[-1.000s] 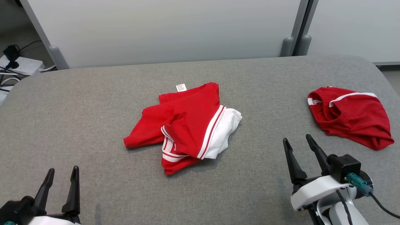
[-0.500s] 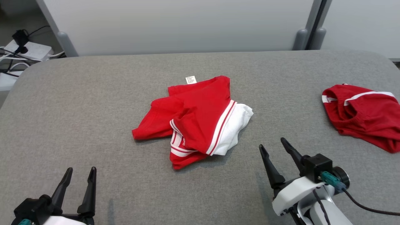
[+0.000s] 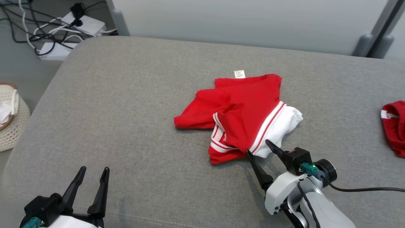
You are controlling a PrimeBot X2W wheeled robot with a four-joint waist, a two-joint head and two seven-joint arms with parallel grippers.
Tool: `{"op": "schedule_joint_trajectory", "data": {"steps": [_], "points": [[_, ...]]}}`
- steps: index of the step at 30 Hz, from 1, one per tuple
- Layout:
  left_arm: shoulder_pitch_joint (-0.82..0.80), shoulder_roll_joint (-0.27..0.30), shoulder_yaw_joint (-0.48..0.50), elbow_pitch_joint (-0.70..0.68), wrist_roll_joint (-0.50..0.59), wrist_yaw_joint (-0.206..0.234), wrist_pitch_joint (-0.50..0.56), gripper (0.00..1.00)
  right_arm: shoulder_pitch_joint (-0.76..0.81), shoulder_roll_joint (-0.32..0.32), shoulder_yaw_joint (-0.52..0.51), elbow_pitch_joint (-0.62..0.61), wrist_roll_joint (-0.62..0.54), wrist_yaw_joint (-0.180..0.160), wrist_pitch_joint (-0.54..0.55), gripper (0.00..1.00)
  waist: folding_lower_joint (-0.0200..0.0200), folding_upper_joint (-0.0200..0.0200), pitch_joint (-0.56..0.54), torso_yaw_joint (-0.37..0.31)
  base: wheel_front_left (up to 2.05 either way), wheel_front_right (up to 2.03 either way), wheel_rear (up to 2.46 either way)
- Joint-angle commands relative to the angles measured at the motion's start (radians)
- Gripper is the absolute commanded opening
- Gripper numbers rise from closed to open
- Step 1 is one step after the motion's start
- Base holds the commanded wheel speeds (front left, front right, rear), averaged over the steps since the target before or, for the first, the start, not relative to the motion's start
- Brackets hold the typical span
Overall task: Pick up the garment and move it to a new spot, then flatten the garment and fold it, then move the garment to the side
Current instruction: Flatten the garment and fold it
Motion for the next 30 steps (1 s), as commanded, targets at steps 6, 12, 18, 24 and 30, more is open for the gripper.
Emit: {"op": "schedule_joint_trajectory", "data": {"steps": [6, 12, 18, 24, 30], "points": [[-0.069, 0.037, 0.023, -0.026, -0.021, -0.007, -0.010, 1.00, -0.044, 0.010, 0.068, 0.036, 0.108, 0.003, -0.003, 1.00, 0.0000, 0.0000, 0.027, 0.040, 0.00, 0.00, 0.00], [-0.076, 0.042, 0.015, -0.027, -0.037, -0.007, -0.010, 1.00, -0.088, 0.010, 0.114, 0.042, 0.179, 0.003, -0.012, 0.00, 0.0000, 0.0000, 0.042, 0.036, 0.00, 0.00, 0.00], [-0.070, 0.041, 0.011, -0.030, -0.045, -0.007, -0.010, 1.00, -0.123, 0.010, 0.063, -0.047, 0.141, 0.003, -0.015, 0.00, 0.0000, 0.0000, 0.036, 0.011, 0.00, 0.00, 0.00], [-0.059, 0.028, -0.002, -0.029, -0.041, -0.007, -0.010, 1.00, -0.162, 0.010, 0.057, -0.206, 0.107, 0.003, -0.015, 0.00, 0.0000, 0.0000, 0.021, -0.022, 0.00, 0.00, 0.00], [-0.054, 0.010, -0.022, -0.025, -0.037, -0.007, -0.010, 1.00, -0.272, 0.010, 0.118, -0.267, 0.110, 0.003, -0.015, 0.00, 0.0000, 0.0000, 0.002, -0.047, 0.00, 0.00, 0.00]]}}
